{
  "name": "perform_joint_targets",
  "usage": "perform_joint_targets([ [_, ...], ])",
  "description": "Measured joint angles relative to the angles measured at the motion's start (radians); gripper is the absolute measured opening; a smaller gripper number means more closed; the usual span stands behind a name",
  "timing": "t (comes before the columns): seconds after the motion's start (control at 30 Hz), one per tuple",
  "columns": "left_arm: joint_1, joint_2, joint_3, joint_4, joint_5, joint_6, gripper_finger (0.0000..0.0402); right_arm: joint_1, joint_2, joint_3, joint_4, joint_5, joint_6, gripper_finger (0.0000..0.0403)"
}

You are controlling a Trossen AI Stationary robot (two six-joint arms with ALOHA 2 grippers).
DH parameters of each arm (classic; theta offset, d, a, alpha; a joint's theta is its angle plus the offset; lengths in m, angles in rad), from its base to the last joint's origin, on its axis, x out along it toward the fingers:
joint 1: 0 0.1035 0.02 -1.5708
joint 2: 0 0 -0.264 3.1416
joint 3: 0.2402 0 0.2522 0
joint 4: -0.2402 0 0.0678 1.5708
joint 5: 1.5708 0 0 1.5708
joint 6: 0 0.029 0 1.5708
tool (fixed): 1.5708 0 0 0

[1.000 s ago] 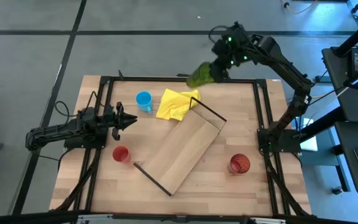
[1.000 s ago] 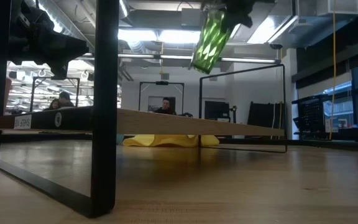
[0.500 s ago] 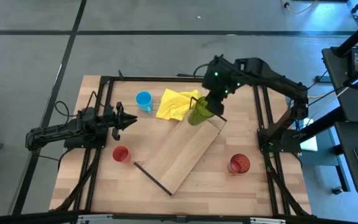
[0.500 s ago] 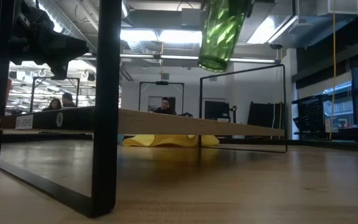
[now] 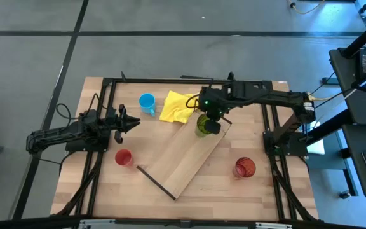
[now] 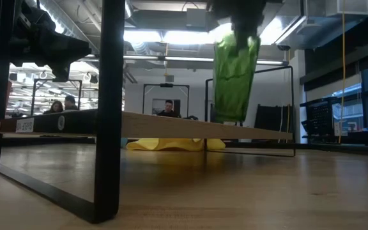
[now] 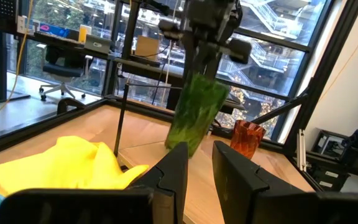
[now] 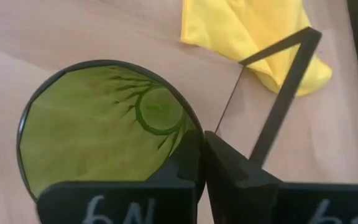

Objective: Stack small to large cups/mugs on shelf
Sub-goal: Put the green cup on the shelf

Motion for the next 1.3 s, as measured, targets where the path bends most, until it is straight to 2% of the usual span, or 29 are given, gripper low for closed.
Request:
perform_joint_targets([
  [0.27, 0.0, 0.0, 0.0, 0.0, 0.0, 0.0, 0.0069, -0.075, -0.007, -0.108, 0.06, -0.039, 0.002, 0.001],
  [0.37, 0.0, 0.0, 0.0, 0.0, 0.0, 0.0, 0.0069, -0.096, -0.003, -0.087, 0.056, -0.068, -0.001, 0.001],
  [0.57, 0.0, 0.0, 0.0, 0.0, 0.0, 0.0, 0.0069, -0.12, 0.004, -0.019, 0.034, -0.035, -0.011, 0.001],
  [0.83, 0.0, 0.0, 0.0, 0.0, 0.0, 0.0, 0.0069, -0.153, 0.011, -0.017, -0.081, -0.052, -0.015, 0.001],
  [1.1, 0.0, 0.0, 0.0, 0.0, 0.0, 0.0, 0.0069, -0.152, 0.01, -0.017, -0.075, -0.055, -0.026, 0.0016],
  [1.3, 0.0, 0.0, 0.0, 0.0, 0.0, 0.0, 0.0069, -0.153, 0.01, -0.017, -0.073, -0.097, -0.025, 0.0024],
])
